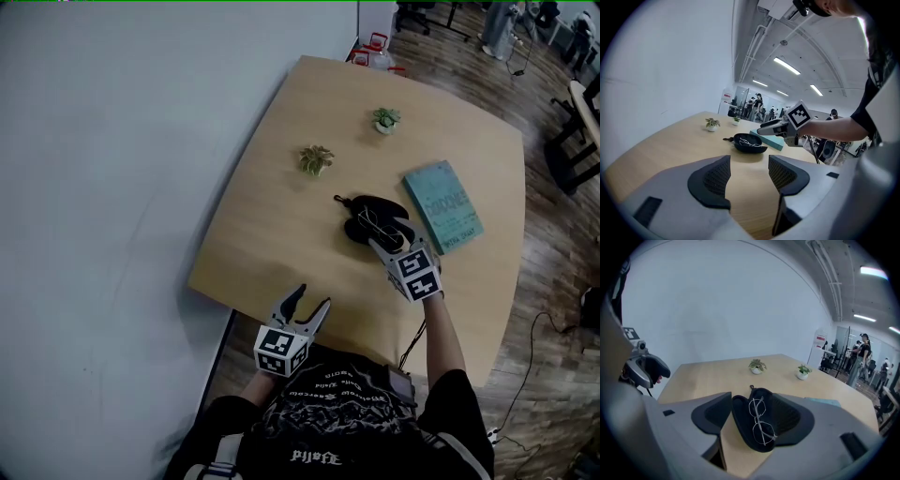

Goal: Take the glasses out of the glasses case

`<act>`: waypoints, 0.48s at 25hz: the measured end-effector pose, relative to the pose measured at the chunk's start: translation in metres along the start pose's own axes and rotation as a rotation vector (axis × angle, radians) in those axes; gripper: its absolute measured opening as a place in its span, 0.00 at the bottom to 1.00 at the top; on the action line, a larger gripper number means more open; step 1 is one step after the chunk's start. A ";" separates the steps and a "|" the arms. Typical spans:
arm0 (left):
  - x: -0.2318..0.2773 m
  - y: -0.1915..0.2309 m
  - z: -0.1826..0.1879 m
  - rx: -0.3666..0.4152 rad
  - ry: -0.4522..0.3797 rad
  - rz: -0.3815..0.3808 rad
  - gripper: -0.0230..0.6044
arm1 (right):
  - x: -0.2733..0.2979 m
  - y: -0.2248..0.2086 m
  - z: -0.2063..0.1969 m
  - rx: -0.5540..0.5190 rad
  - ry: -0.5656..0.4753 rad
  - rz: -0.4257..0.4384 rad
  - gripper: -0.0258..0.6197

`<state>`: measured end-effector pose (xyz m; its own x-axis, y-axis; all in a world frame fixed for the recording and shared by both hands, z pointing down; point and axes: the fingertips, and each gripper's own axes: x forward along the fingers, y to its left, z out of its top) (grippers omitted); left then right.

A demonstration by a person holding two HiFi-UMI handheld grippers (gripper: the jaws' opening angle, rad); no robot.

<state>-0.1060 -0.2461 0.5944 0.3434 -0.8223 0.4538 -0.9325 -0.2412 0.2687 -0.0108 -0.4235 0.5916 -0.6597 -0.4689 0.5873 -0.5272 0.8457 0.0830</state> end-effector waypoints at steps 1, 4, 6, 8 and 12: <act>0.001 0.001 0.000 0.002 0.006 -0.001 0.45 | 0.008 -0.002 -0.006 -0.022 0.025 -0.001 0.46; 0.005 0.004 -0.003 0.023 0.029 -0.007 0.45 | 0.029 -0.010 -0.026 -0.078 0.099 -0.010 0.46; 0.007 0.005 -0.006 0.035 0.045 -0.007 0.45 | 0.038 -0.014 -0.034 -0.071 0.123 -0.004 0.46; 0.008 0.008 -0.008 0.033 0.055 -0.001 0.45 | 0.045 -0.016 -0.039 -0.072 0.138 -0.001 0.46; 0.010 0.017 -0.008 0.032 0.064 0.016 0.45 | 0.058 -0.026 -0.050 -0.075 0.173 0.003 0.46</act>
<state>-0.1172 -0.2546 0.6106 0.3343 -0.7915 0.5117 -0.9406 -0.2460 0.2339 -0.0084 -0.4598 0.6640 -0.5560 -0.4205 0.7169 -0.4792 0.8670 0.1369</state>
